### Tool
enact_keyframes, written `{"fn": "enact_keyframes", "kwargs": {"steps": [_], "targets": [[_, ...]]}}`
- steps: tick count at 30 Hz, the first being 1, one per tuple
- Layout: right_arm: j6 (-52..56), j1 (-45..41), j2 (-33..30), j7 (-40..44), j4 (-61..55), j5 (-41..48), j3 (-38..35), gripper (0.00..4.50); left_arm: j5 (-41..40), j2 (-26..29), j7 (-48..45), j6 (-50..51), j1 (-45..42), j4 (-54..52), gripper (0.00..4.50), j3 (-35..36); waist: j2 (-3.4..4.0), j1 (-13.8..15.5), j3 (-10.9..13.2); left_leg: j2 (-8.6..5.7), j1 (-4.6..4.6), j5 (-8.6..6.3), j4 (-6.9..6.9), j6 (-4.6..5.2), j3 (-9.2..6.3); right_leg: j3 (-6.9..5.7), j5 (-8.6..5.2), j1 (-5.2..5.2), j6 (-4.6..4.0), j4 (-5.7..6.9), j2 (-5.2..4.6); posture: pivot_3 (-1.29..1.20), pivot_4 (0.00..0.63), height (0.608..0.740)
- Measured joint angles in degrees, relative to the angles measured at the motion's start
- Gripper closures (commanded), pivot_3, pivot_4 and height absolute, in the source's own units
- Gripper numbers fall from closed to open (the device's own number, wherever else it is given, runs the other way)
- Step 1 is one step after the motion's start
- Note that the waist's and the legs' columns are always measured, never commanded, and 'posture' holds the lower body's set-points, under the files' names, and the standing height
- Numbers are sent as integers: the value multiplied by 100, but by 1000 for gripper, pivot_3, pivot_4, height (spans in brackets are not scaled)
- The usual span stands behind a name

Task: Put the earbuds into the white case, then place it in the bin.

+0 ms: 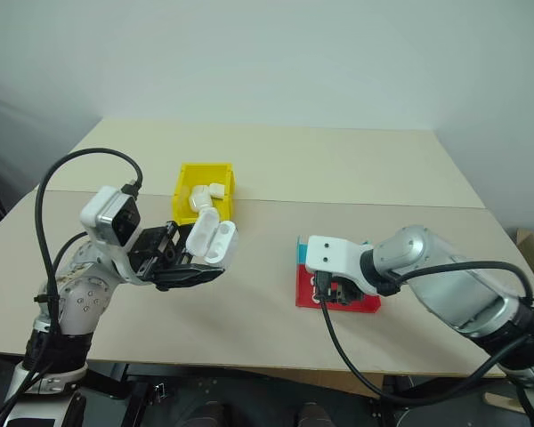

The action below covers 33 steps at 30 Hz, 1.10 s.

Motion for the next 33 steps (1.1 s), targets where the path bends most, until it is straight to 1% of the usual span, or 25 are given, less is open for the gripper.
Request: {"fn": "enact_keyframes", "kwargs": {"steps": [3,10,19,25,33], "targets": [[-550,-44,79,298,311,-571,293,2327,-1,-4,74,10,96,-94,1730,5,0,-2,0,1,1,0,1,0,0,0,0,-1,0,2,1,0,150,740],[-1466,-287,576,927,1057,-1306,423,2327,-1,-12,279,13,256,-350,1730,21,0,-25,0,2,5,0,0,0,-1,-1,0,2,0,4,2,0,150,740],[-2354,-401,957,1611,1747,-1826,456,2327,-4,17,486,13,498,-619,1730,68,1,-6,1,1,5,0,1,0,-1,-2,0,3,-1,4,2,0,150,740],[-2897,-401,1094,1830,2102,-2146,455,2327,-15,57,573,13,570,-736,1730,133,1,-4,1,2,5,0,0,0,0,-2,0,2,-1,4,2,0,150,740],[-3355,-401,1303,1924,2454,-2403,417,2327,-45,157,681,32,668,-853,1730,233,1,-5,1,2,7,0,0,0,-1,-2,1,4,-1,6,2,0,150,740]]}}
